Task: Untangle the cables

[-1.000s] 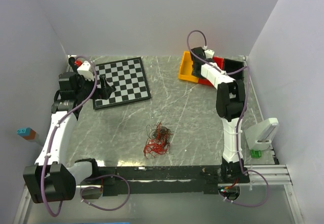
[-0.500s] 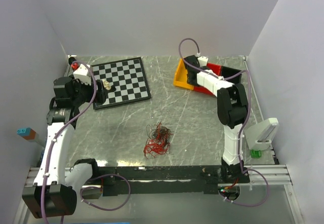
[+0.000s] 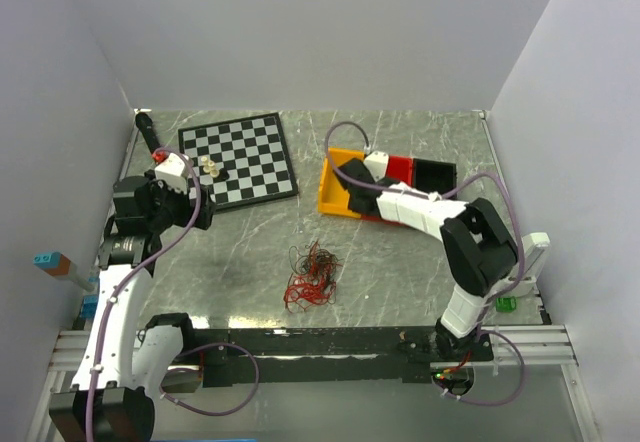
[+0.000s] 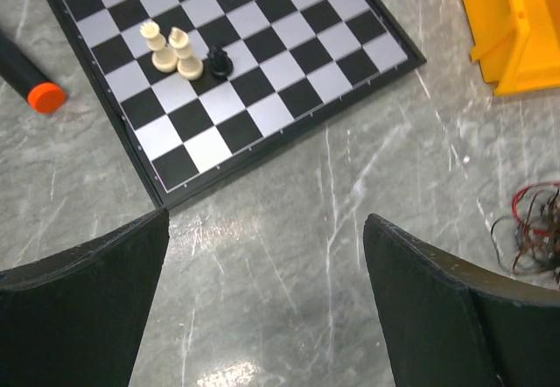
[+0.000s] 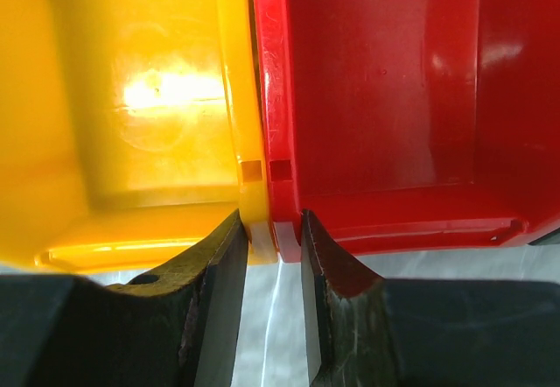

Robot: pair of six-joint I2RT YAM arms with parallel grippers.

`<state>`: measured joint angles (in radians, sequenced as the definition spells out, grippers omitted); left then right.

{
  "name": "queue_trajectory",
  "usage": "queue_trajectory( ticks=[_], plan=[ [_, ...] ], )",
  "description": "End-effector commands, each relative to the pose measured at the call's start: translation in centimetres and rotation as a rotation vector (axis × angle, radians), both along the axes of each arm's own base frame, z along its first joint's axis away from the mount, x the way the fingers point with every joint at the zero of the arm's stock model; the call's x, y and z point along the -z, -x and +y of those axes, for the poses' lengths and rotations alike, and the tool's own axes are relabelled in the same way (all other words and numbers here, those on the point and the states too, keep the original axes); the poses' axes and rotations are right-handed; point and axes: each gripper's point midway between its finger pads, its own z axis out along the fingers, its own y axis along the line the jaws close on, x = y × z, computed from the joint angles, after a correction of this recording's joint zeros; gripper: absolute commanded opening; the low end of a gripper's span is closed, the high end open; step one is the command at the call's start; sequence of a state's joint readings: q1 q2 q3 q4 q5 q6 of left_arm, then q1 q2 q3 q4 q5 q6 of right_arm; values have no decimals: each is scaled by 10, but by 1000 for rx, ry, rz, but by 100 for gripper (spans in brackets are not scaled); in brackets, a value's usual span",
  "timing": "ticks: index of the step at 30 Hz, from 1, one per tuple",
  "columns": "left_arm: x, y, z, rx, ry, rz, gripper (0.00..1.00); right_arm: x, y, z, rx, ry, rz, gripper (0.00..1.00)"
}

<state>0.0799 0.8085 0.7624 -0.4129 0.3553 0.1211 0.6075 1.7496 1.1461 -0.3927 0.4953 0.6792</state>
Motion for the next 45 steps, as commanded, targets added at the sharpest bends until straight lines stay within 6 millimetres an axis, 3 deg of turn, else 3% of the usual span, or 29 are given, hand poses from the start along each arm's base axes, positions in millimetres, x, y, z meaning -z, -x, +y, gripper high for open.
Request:
queue_trajectory(
  ticks=[1,8,13,19,21,22,24,25,28,34,39,45],
  plan=[
    [-6,6,-7,73,-41,-38,97,34,68,9,-10,-21,146,0],
    [4,14,-20,147,-43,-11,96,40,119,46,-94,-66,166,1],
    [6,18,-30,189,-48,4,97,26,121,69,-126,-57,145,2],
    [10,25,-41,240,-72,9,97,10,114,66,-121,-28,118,4],
    [14,28,-44,255,-74,18,97,9,116,66,-126,-30,118,17],
    [16,29,-46,267,-74,20,97,8,116,64,-123,-36,116,30],
    [17,31,-52,292,-66,22,97,7,119,63,-127,-53,111,64],
    [16,31,-55,297,-57,17,97,5,120,64,-125,-73,101,74],
    [11,35,-71,349,-40,-4,97,-5,125,61,-123,-134,71,84],
    [18,33,-91,400,-92,19,97,-36,140,53,-130,-271,7,83],
    [21,32,-104,435,-95,24,97,-65,152,62,-195,-362,-17,83],
    [26,34,-120,468,-106,29,97,-56,180,94,-297,-459,94,78]
  ],
)
